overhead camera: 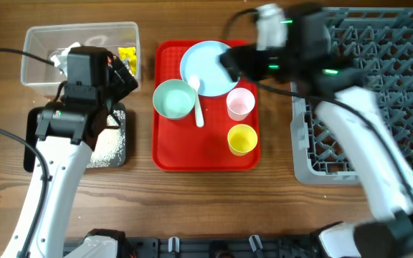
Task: Sort waste into correct bins and load items into the dishwasher rack
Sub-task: 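Grasp the mint green bowl rim with the right gripper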
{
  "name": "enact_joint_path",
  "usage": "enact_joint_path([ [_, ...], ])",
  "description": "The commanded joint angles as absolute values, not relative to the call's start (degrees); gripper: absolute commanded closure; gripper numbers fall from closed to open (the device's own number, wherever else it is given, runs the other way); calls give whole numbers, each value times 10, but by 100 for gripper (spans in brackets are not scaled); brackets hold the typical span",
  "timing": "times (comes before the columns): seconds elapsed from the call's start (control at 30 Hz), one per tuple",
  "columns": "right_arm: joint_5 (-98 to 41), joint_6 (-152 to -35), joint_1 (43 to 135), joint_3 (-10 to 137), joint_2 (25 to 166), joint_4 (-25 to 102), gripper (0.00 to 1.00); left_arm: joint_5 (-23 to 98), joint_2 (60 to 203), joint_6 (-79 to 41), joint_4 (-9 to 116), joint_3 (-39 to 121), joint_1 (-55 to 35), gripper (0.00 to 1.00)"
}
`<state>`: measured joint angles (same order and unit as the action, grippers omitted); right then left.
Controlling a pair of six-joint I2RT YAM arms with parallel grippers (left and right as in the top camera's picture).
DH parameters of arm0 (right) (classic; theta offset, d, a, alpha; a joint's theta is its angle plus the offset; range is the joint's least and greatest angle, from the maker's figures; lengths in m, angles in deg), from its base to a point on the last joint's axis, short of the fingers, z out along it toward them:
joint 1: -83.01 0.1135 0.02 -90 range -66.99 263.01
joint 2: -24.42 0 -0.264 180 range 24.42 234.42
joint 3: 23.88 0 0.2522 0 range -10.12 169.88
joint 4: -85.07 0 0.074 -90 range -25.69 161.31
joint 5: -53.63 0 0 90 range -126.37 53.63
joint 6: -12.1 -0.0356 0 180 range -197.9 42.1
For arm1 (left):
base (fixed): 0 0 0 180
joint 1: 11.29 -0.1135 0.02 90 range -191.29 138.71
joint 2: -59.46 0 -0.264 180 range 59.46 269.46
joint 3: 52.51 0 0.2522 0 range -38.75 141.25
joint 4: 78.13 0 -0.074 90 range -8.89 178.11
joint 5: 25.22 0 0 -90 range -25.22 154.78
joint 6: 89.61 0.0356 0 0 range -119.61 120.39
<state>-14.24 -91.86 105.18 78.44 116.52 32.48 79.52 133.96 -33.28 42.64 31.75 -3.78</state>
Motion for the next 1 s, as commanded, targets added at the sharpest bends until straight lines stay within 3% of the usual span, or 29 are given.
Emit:
enact_joint_path([
  [0.0,-162,-990,1115,784,1263,366,17,794,1345,-330,404,319,-44,0],
  [0.1,-177,-1027,1140,784,1330,378,24,794,1345,-330,402,319,-44,0],
  [0.4,-185,-1071,1161,784,1426,402,58,794,1345,-330,402,319,-44,0],
  [0.8,-249,-1131,1188,784,1479,408,72,794,1345,-330,402,319,-44,0],
  [0.9,-250,-1130,1188,784,1479,409,96,794,1345,-330,402,319,-44,0],
  [0.97,-250,-1127,1185,784,1474,409,96,794,1345,-330,402,319,-44,0],
])
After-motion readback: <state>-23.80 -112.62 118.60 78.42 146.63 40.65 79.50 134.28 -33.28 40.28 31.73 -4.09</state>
